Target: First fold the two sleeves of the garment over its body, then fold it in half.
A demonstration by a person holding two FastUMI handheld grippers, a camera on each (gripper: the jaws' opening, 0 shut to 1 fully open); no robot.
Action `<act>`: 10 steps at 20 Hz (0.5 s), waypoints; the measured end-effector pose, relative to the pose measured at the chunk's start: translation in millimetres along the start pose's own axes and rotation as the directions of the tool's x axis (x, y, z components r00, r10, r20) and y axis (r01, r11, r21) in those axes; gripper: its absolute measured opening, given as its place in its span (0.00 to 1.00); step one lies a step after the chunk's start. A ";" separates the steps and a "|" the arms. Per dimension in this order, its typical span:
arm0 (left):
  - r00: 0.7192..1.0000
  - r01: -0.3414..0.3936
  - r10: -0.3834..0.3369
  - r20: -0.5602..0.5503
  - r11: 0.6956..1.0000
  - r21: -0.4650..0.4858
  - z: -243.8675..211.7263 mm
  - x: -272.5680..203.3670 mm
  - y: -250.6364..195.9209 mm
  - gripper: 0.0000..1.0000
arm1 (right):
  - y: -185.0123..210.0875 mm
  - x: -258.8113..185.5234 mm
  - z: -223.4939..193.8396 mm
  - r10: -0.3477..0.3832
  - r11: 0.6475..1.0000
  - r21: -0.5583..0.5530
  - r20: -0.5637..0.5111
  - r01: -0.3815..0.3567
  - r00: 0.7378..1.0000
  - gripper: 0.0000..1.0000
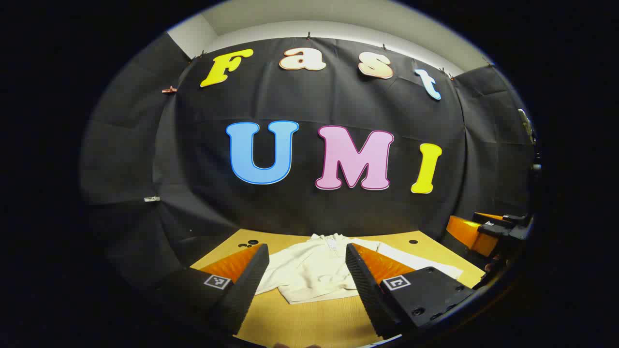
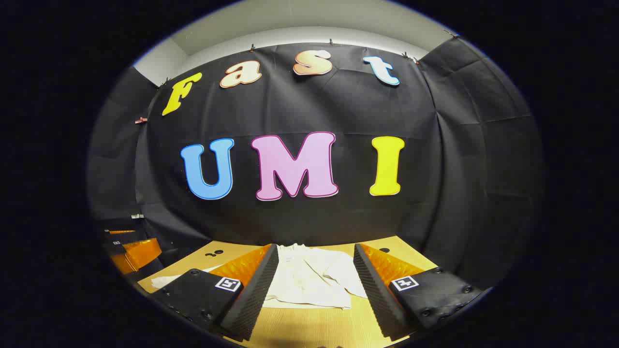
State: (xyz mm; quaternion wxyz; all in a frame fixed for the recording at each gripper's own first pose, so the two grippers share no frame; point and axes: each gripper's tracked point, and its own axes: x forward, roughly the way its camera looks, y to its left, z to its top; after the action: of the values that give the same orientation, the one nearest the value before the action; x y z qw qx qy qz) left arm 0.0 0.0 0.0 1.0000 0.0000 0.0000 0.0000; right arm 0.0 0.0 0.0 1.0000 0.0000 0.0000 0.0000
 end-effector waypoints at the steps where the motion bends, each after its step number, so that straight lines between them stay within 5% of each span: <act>1: 1.000 0.002 -0.002 0.000 1.000 0.006 -1.3 2.8 -1.2 0.98 | -0.1 3.6 -1.8 0.002 1.000 -0.004 -0.002 -0.002 1.000 0.96; 10: 0.999 -0.035 0.035 -0.033 0.999 0.011 -10.4 25.1 10.3 0.98 | -16.0 25.3 -11.4 -0.047 0.999 -0.012 -0.021 0.046 0.999 0.96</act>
State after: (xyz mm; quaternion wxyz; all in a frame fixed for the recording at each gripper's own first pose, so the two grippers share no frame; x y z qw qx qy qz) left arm 25.1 10.3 -10.4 0.9997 0.0053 0.0165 0.0175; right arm 25.3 -16.0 -11.4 0.9997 -0.0058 0.0105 -0.0233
